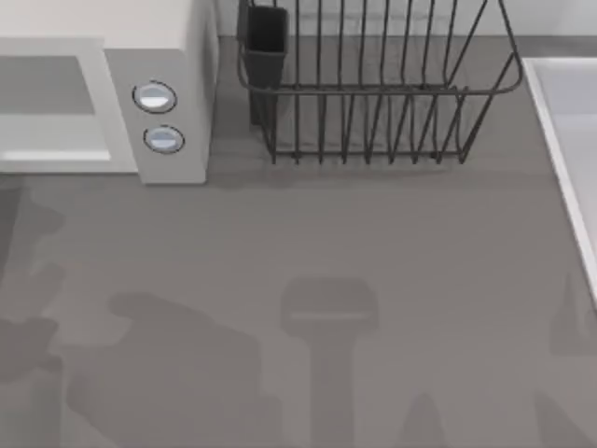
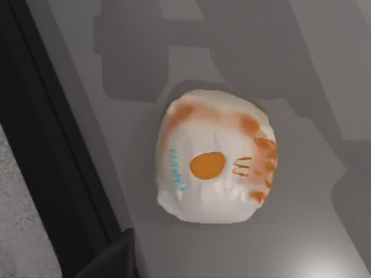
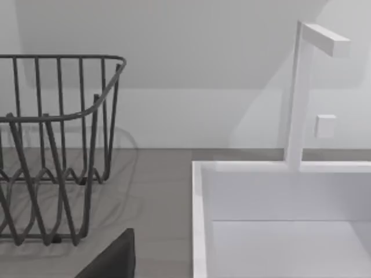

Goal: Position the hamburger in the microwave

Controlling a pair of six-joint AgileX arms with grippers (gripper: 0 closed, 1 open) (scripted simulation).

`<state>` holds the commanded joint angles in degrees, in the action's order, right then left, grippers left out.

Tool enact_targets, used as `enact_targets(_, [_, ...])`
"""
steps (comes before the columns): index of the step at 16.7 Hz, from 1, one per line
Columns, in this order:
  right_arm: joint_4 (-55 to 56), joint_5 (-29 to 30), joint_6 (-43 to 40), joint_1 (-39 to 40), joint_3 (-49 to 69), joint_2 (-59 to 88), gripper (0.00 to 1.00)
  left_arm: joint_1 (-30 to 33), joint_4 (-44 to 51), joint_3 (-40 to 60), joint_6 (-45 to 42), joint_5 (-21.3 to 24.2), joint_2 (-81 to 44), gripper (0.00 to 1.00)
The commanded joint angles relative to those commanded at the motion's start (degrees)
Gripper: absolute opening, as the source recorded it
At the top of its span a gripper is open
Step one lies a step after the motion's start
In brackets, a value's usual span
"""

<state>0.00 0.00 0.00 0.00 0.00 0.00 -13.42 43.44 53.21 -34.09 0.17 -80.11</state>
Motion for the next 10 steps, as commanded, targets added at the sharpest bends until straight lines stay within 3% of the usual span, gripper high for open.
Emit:
enact_targets(5, [0.0,0.0,0.0,0.0,0.0,0.0,1.0,-3.4,10.2,13.7,-8.5,-0.1,-19.0,1.0])
enact_targets(10, [0.0,0.0,0.0,0.0,0.0,0.0,1.0,-4.5,13.5,19.4,-11.6,-0.1,-25.6,1.0])
